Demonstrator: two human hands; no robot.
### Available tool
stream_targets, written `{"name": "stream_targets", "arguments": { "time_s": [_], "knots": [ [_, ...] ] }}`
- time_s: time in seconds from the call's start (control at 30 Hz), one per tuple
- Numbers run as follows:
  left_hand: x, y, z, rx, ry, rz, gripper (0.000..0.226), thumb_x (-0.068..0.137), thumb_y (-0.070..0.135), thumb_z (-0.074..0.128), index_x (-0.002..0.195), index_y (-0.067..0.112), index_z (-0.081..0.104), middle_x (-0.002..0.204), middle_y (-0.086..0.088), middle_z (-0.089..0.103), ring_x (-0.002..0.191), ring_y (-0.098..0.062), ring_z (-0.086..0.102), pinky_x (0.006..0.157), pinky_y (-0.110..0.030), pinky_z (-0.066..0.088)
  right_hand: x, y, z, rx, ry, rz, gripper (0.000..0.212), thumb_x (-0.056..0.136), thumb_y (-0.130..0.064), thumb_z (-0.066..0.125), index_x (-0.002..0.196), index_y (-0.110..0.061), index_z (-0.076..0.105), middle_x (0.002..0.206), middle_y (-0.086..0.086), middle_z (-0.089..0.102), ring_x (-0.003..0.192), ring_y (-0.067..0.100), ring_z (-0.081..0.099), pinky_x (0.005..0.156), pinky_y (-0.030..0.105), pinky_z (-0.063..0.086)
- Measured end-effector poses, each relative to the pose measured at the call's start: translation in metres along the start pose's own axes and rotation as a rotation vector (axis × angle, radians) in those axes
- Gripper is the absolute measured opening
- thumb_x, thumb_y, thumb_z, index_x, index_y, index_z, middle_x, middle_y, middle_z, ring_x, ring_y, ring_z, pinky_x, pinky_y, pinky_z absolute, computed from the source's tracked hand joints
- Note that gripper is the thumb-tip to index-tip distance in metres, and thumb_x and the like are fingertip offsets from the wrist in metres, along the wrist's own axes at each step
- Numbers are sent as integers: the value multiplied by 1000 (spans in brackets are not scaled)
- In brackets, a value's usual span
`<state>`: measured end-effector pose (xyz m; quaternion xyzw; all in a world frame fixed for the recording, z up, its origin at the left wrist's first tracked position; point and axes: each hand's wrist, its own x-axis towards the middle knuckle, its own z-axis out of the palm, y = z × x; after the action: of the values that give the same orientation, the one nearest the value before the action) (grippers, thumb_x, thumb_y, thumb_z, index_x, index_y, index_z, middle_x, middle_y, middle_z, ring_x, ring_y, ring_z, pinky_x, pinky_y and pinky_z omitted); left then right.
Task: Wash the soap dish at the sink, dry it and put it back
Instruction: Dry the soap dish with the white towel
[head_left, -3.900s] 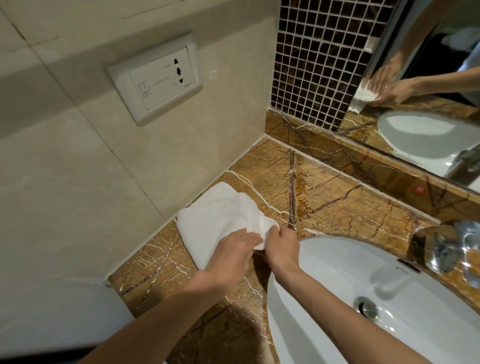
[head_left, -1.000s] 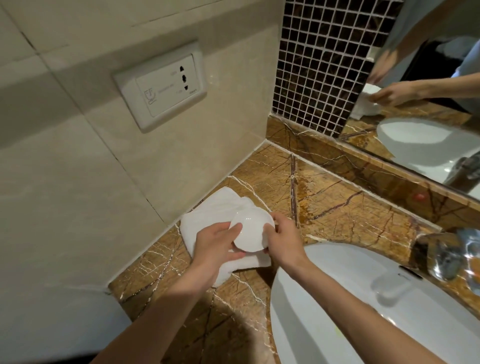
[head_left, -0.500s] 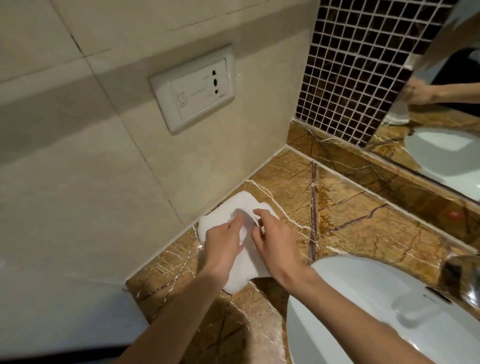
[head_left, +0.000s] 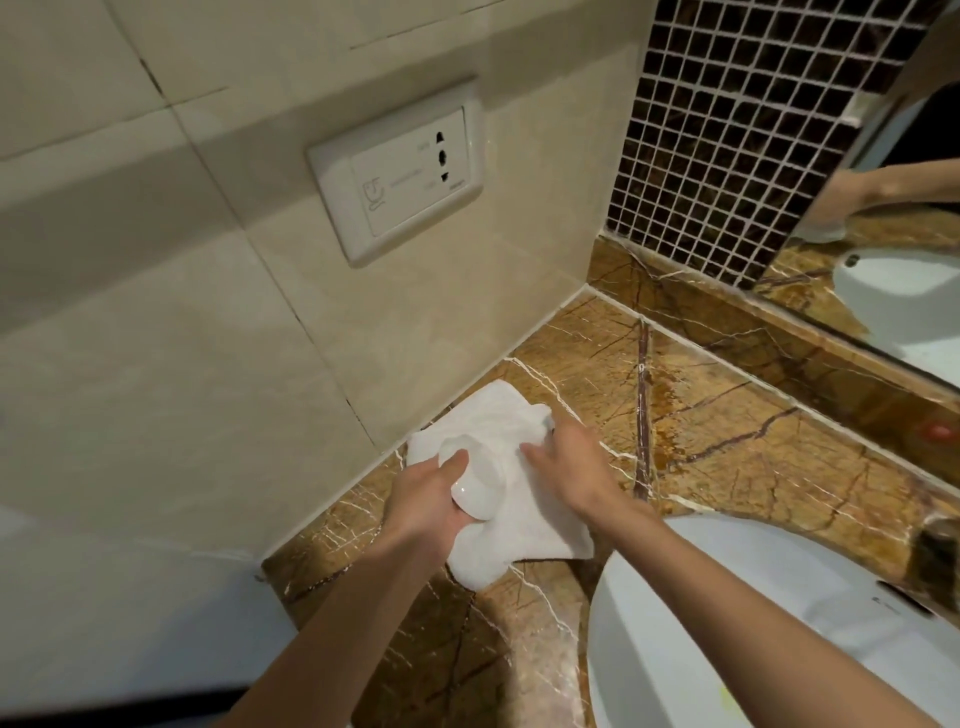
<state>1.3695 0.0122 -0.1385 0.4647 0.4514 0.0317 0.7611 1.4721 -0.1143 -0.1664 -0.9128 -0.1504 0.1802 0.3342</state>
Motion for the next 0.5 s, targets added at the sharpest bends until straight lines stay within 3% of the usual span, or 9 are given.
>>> {"name": "stream_targets", "arguments": {
  "time_s": [0.07, 0.17, 0.37, 0.43, 0.5],
  "knots": [
    [1, -1, -5, -4, 9, 18, 29, 89, 16, 62, 115, 1, 61, 117, -23, 63, 106, -42, 60, 87, -59, 51, 2, 0, 1, 26, -15, -2, 23, 92, -21, 61, 107, -4, 64, 101, 8, 67, 92, 25, 62, 83, 38, 51],
    [2, -2, -6, -6, 11, 69, 22, 90, 15, 61, 107, 2, 65, 105, -19, 69, 96, -38, 66, 83, -56, 53, -8, -6, 2, 117, 112, -91, 17, 92, -20, 60, 87, -7, 69, 81, 1, 65, 75, 18, 57, 69, 30, 41],
    [-7, -6, -10, 232, -156, 264, 17, 91, 20, 59, 100, 13, 72, 98, -13, 74, 94, -32, 69, 86, -59, 51, -32, -38, 9, 231, 318, -242, 14, 90, -20, 64, 83, -12, 72, 82, 0, 69, 78, 15, 56, 72, 32, 42],
    [-9, -6, -12, 259, -188, 308, 17, 93, 19, 57, 100, 14, 72, 97, -15, 74, 94, -34, 69, 86, -60, 51, -38, -46, 11, 253, 307, -254, 24, 90, -22, 62, 70, -10, 68, 73, 3, 66, 73, 16, 54, 68, 34, 40],
    [-8, -6, -11, 254, -140, 312, 18, 93, 19, 56, 96, 13, 73, 94, -16, 74, 91, -34, 70, 85, -61, 52, -46, -50, 16, 261, 244, -280, 21, 91, -19, 60, 76, -9, 72, 77, 5, 64, 75, 16, 55, 69, 33, 41]
  ]
}}
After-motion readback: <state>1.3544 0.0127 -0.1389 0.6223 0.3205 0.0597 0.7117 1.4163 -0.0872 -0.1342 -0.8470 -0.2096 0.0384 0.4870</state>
